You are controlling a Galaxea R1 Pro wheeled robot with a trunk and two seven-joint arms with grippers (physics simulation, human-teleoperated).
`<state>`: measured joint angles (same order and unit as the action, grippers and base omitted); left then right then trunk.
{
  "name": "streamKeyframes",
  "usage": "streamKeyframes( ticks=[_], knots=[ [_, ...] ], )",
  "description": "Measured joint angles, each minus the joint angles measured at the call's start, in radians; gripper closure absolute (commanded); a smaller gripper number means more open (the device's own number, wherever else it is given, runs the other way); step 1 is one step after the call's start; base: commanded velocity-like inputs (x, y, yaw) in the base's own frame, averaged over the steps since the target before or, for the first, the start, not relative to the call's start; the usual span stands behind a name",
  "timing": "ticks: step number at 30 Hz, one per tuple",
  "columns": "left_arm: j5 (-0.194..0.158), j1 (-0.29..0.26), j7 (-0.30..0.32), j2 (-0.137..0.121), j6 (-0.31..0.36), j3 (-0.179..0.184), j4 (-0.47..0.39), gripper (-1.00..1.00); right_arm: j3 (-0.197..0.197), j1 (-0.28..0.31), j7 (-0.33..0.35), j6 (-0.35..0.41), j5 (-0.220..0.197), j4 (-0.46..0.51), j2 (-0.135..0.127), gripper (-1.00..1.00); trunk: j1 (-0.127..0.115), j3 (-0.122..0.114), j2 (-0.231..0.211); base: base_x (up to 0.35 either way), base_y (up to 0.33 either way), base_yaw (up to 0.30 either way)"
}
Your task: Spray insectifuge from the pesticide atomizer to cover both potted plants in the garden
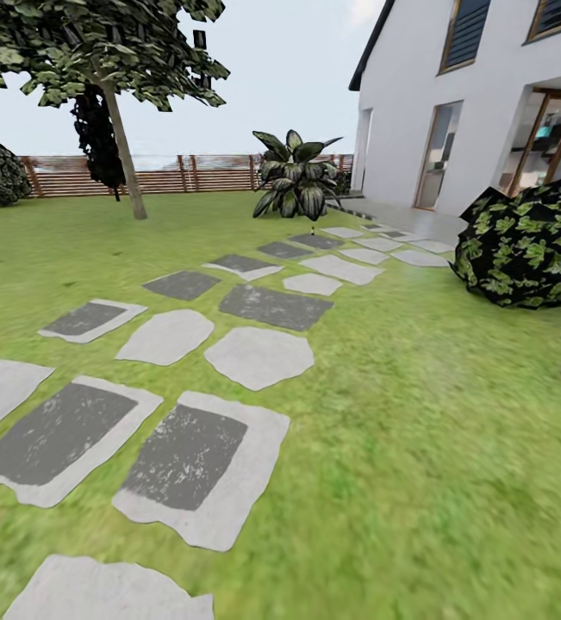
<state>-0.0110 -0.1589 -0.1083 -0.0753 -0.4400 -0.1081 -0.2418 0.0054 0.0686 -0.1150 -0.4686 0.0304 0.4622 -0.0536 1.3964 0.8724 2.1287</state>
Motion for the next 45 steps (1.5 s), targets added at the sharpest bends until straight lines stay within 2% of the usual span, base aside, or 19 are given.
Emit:
streamKeyframes(
  ticks=[31,45],
  knots=[
    [0.001,0.0,0.0,0.0,0.0,0.0,0.0,-1.0,0.0,0.0,0.0,-0.001,0.0,-0.023,0.0,-1.0,0.0,0.0,0.0,0.333,0.08,0.0],
    [0.001,0.0,0.0,0.0,0.0,0.0,0.0,-1.0,0.0,0.0,0.0,0.0,-0.001,-0.023,0.0,-1.0,0.0,0.0,0.0,0.334,0.015,0.0]
  ],
)
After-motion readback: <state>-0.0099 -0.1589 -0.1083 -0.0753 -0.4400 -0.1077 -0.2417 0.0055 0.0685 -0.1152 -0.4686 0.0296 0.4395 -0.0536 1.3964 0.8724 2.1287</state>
